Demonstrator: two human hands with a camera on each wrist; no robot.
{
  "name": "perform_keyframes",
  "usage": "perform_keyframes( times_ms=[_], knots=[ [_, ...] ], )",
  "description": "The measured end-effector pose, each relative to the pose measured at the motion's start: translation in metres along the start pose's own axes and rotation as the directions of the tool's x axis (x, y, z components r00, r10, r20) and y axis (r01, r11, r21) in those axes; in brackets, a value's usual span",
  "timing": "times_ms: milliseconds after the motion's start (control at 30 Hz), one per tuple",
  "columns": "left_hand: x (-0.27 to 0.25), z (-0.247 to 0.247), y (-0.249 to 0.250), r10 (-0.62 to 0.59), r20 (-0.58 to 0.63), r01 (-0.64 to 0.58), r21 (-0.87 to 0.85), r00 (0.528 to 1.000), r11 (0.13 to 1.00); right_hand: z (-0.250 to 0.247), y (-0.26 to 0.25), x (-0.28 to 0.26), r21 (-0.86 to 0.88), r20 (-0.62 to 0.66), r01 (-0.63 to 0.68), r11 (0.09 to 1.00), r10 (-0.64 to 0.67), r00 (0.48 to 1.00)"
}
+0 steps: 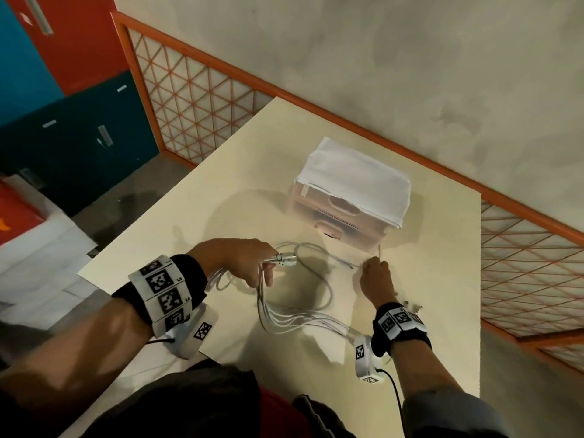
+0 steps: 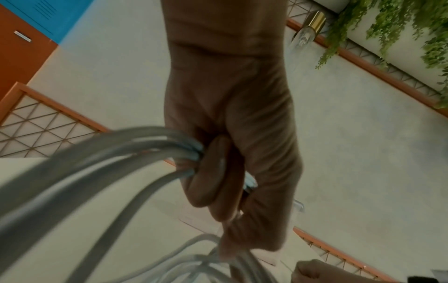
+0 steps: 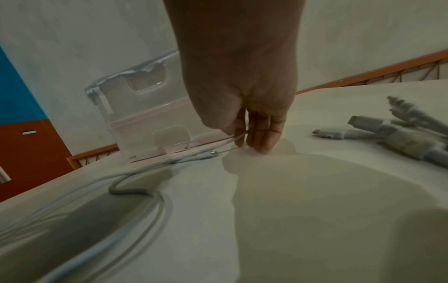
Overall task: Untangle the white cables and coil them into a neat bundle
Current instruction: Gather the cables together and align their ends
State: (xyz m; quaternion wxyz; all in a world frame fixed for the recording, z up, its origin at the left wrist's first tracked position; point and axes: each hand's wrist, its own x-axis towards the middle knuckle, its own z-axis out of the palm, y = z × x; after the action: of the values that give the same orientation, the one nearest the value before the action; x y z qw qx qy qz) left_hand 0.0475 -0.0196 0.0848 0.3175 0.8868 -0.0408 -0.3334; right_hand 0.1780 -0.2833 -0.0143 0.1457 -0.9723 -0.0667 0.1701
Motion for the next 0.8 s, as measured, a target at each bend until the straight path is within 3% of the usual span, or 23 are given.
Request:
perform_keyframes(
  times_ms=[67, 133, 267, 400, 500, 633, 700, 800],
  knots=[
    [0.004, -0.002, 0.002, 0.022, 0.016, -0.022, -0.002, 1.000, 1.000, -0.004, 0.003, -0.004, 0.076, -0.011, -0.092, 0.993, 0.093, 0.996],
    [0.009, -0.003, 0.005, 0.057, -0.003, -0.057, -0.046, 0.998, 0.997, -0.004, 0.011, -0.007, 0.123, 0.065, -0.166, 0.978, 0.159, 0.985],
    [0.015, -0.003, 0.016, 0.047, -0.121, -0.061, -0.115, 0.992, 0.991, 0.000, 0.024, -0.017, 0.333, 0.156, -0.349, 0.876, 0.313, 0.937],
    [0.015, 0.002, 0.027, 0.008, -0.202, -0.051, -0.209, 0.979, 0.977, -0.004, 0.026, -0.037, 0.462, 0.204, -0.361, 0.810, 0.299, 0.932],
    [0.015, 0.006, 0.031, -0.035, -0.261, -0.070, -0.383, 0.965, 0.921, -0.019, 0.018, -0.046, 0.504, 0.308, -0.324, 0.800, 0.185, 0.933],
    [0.013, 0.010, 0.034, -0.040, -0.296, -0.125, -0.518, 0.955, 0.846, -0.052, -0.012, -0.069, 0.574, 0.362, -0.091, 0.814, -0.152, 0.920],
    [0.012, 0.012, 0.036, -0.039, -0.302, -0.145, -0.561, 0.953, 0.815, -0.066, -0.030, -0.080, 0.614, 0.337, 0.039, 0.788, -0.306, 0.890],
    [0.011, 0.013, 0.042, -0.063, -0.321, -0.182, -0.676, 0.945, 0.714, -0.079, -0.057, -0.090, 0.656, 0.234, 0.181, 0.733, -0.425, 0.874]
  ],
)
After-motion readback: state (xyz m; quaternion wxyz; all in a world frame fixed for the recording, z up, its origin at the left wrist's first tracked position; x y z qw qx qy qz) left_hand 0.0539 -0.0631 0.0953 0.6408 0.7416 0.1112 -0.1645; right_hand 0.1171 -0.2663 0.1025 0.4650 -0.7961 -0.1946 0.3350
